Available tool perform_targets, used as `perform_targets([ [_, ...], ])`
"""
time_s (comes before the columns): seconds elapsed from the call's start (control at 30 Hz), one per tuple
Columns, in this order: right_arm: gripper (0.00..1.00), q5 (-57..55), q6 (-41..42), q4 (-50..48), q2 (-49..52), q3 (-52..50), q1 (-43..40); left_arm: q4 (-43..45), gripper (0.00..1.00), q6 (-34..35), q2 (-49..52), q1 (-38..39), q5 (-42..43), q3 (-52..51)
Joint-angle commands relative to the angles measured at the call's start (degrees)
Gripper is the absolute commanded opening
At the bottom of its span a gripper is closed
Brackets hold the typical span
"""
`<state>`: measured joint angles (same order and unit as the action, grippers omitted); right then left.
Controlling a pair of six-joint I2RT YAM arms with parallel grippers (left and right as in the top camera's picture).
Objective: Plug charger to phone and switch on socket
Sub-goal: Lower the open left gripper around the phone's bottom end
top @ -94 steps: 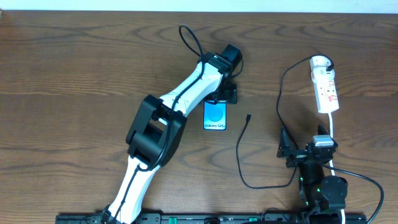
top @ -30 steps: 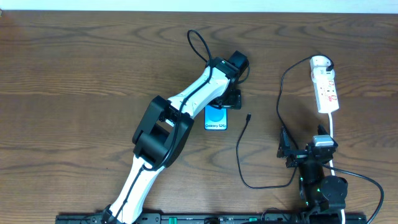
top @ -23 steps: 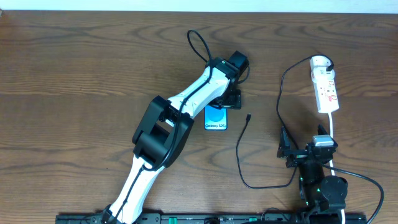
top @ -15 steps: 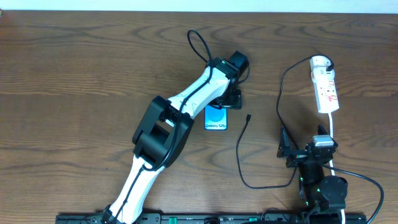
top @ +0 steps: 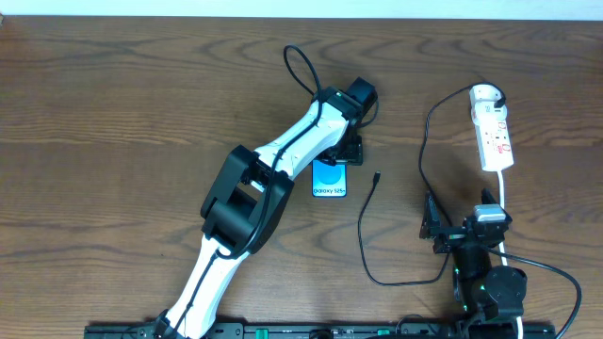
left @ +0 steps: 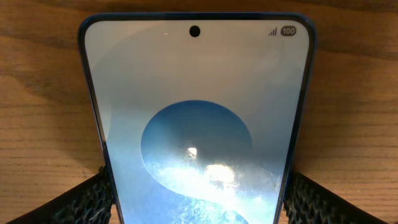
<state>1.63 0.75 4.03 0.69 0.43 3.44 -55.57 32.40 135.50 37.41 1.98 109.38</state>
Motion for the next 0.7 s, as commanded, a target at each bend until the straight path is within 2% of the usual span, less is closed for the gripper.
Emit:
perform_targets([
  [0.0,0.99,-0.2,-0.6,0.3,-0.3,-0.1,-0.3,-0.9,0.85,0.3,2.4,0.0,-2.7,-1.8],
  [0.67,0.99,-0.2,-0.6,0.3,-0.3,-0.1,-0.3,-1.4,0.84,0.3,2.3,-0.1,-2.4,-1.6],
])
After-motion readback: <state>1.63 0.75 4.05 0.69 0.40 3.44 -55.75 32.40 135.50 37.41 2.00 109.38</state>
